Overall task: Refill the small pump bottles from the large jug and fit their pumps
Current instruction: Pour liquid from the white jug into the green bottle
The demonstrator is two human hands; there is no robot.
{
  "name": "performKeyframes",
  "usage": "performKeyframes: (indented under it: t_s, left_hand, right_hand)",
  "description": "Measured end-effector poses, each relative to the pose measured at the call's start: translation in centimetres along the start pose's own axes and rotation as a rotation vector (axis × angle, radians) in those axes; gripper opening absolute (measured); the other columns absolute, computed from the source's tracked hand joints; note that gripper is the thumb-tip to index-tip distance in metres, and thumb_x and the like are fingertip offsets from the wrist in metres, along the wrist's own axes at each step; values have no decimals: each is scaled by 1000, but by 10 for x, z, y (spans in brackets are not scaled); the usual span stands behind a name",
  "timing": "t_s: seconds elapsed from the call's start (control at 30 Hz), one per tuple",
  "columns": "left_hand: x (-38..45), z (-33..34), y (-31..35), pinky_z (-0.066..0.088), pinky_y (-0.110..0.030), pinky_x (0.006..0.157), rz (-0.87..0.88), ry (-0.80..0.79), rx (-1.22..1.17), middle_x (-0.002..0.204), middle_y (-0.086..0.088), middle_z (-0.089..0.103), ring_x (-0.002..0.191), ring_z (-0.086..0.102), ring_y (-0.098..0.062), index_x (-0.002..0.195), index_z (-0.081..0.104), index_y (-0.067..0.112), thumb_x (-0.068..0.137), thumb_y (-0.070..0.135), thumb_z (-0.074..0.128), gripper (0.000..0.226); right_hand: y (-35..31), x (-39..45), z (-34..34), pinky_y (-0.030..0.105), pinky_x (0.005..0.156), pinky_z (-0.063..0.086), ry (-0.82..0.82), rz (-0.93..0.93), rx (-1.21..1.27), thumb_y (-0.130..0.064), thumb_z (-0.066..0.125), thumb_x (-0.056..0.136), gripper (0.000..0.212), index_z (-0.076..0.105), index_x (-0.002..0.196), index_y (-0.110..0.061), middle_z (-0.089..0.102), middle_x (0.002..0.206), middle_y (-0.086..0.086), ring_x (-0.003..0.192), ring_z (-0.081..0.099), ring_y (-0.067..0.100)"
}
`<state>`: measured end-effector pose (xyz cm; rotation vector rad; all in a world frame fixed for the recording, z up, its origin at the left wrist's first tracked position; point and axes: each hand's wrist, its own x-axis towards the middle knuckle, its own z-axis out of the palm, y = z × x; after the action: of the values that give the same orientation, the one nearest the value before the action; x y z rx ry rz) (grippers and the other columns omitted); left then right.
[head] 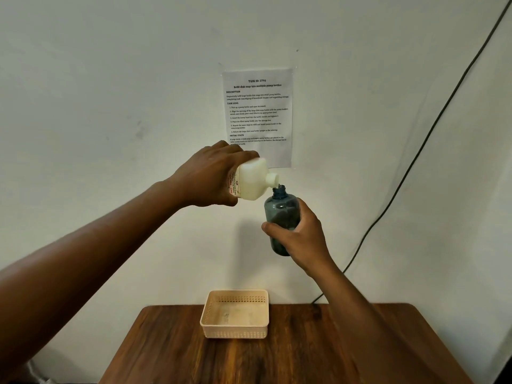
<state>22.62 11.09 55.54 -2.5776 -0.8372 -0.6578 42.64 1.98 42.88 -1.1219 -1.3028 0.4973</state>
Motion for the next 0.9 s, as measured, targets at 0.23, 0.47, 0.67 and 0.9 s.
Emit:
performKeyframes:
  t_s: [0.23, 0.47, 0.67, 0.9]
  left_hand:
    - [1, -3, 0, 51, -42, 90, -1, -8, 8, 127, 3, 64, 113, 54, -25, 149, 48, 32, 64, 37, 89, 94]
    - [3, -6, 0, 51, -42, 90, 11, -5, 23, 128, 2, 64, 114, 54, -25, 149, 48, 32, 64, 37, 90, 94]
    - [4, -8, -1, 51, -43, 90, 16, -7, 28, 127, 2, 64, 113, 54, -25, 149, 48, 32, 64, 37, 89, 94]
    - [5, -11, 0, 51, -43, 91, 16, -13, 40, 126, 3, 64, 112, 54, -25, 149, 48, 32, 65, 38, 87, 93]
  right_hand:
    - [-2, 1, 1, 3, 60, 46, -2, 4, 4, -36, 85, 70, 51, 51, 105, -52, 57, 99, -35, 94, 54, -19]
    - [-6, 1, -1, 3, 59, 46, -12, 1, 9, -35, 84, 72, 51, 50, 105, -52, 58, 96, -41, 94, 54, -19]
    - [-6, 1, -1, 5, 60, 47, -9, -1, 14, -34, 84, 72, 50, 51, 105, -51, 59, 99, -33, 95, 55, -17]
    - [-8, 1, -2, 5, 62, 48, -12, -11, 16, -35, 84, 73, 51, 51, 109, -50, 59, 108, -26, 96, 57, -13]
